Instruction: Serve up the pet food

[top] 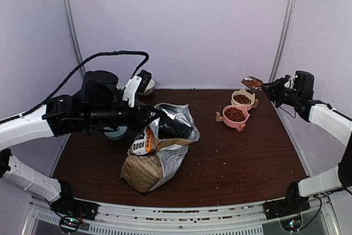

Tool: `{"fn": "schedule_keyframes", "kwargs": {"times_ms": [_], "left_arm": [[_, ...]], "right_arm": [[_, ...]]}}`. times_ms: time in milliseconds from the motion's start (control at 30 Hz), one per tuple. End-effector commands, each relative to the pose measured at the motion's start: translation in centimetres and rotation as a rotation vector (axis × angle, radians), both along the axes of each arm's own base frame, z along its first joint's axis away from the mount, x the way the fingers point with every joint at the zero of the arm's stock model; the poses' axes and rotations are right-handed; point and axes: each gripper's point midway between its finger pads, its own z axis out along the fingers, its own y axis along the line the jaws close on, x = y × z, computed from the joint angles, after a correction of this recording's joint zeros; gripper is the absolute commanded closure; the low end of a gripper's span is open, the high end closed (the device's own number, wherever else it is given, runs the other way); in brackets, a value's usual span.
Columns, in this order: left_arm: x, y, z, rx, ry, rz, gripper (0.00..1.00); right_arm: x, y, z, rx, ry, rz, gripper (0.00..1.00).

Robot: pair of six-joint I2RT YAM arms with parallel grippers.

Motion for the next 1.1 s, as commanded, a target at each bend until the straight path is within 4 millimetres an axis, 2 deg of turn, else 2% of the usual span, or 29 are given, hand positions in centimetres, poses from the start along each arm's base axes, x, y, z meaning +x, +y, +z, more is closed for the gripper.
{"fn": "schedule_keyframes", "kwargs": {"times_ms": [0, 300, 600, 800, 1067], "left_arm": [[0.1, -0.3, 6.0, -0.152, -0.120, -0.025, 1.00], [-0.1, -0.6, 6.4, -0.129, -0.143, -0.061, 1.00], [0.0, -0.9, 6.3, -0.111, -0.142, -0.066, 1.00], [0.1, -0.9, 6.2, -0.103, -0.142, -0.063, 1.00], [0.5, -0.8, 6.1, -0.096, -0.142, -0.056, 1.00]], "right_arm": [[2.1, -2.2, 0.1, -0.095, -0.008, -0.043, 1.00], [5.5, -4.4, -3.1, -0.237, 0.107, -0.085, 1.00], [8.6, -5.8, -3.8, -0.292, 0.149, -0.126, 1.00], [9.8, -6.8, -4.7, -0.339, 0.186, -0.153, 1.00], [10.3, -7.8, -5.7, -0.437, 0.235, -0.158, 1.00]]}}
